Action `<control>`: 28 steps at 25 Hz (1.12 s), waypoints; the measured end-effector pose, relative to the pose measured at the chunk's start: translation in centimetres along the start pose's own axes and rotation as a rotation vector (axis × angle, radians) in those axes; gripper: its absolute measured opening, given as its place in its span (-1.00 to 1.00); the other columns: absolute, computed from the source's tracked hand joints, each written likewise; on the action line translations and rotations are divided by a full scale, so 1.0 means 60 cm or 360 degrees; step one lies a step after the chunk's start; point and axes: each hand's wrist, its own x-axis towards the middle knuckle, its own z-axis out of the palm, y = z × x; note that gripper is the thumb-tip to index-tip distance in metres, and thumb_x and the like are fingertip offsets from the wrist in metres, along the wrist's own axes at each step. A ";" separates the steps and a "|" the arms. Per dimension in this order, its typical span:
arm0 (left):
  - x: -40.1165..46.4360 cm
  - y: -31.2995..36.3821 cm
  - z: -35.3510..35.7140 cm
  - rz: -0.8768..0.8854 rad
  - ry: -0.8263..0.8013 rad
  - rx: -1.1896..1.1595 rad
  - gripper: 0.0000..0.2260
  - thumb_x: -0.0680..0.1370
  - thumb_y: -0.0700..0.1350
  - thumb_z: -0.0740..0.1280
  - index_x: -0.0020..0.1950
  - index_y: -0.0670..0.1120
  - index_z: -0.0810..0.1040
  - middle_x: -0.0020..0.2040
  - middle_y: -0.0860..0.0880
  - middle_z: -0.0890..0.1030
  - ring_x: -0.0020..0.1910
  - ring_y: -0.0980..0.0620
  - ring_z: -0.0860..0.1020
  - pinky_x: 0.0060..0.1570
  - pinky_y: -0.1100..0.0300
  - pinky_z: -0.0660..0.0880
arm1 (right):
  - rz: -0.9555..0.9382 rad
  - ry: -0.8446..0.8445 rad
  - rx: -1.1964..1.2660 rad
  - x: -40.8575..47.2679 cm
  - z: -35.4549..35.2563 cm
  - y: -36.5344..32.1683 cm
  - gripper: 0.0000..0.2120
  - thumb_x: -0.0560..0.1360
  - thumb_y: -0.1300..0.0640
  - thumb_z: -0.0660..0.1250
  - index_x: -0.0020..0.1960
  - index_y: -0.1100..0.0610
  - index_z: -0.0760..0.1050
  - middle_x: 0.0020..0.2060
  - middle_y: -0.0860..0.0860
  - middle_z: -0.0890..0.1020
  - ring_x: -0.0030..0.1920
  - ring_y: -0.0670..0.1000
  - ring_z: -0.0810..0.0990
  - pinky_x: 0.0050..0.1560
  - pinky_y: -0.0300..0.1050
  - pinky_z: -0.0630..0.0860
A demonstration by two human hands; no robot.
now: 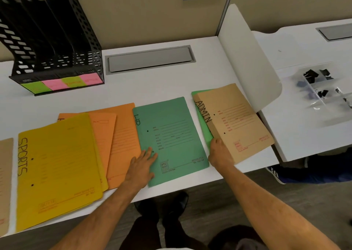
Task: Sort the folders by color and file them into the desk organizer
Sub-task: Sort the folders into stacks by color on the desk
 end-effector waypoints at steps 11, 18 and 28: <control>0.000 0.021 -0.026 -0.0048 0.0095 -0.0345 -0.30 0.51 -0.05 0.43 0.60 0.03 0.22 0.64 -0.03 0.08 0.58 -0.04 0.16 0.54 0.01 0.10 | -0.0351 0.0349 0.0439 -0.014 -0.090 0.003 -0.75 0.55 0.25 0.26 0.18 0.25 0.60 0.03 0.11 0.56 -0.10 0.14 0.59 -0.13 0.04 0.58; -0.011 0.120 -0.129 -0.0283 0.0201 -0.2103 -0.70 0.64 0.05 0.29 0.35 0.00 0.51 0.16 0.01 0.67 0.02 0.09 0.68 0.05 0.15 0.58 | -0.0687 0.0281 0.0482 -0.100 -0.047 -0.110 -0.71 0.50 0.27 0.26 0.19 0.18 0.61 -0.09 -0.01 0.51 -0.19 0.02 0.54 -0.26 -0.19 0.42; -0.025 0.133 -0.121 -0.0431 0.0348 -0.2251 -0.70 0.53 -0.36 0.33 0.18 -0.04 0.53 -0.12 -0.03 0.75 -0.15 0.01 0.73 -0.16 0.03 0.69 | -0.1078 0.0009 0.0370 -0.145 -0.017 -0.124 -0.63 0.55 -0.04 0.26 0.30 0.05 0.54 0.01 -0.03 0.53 -0.05 -0.01 0.51 -0.04 -0.08 0.54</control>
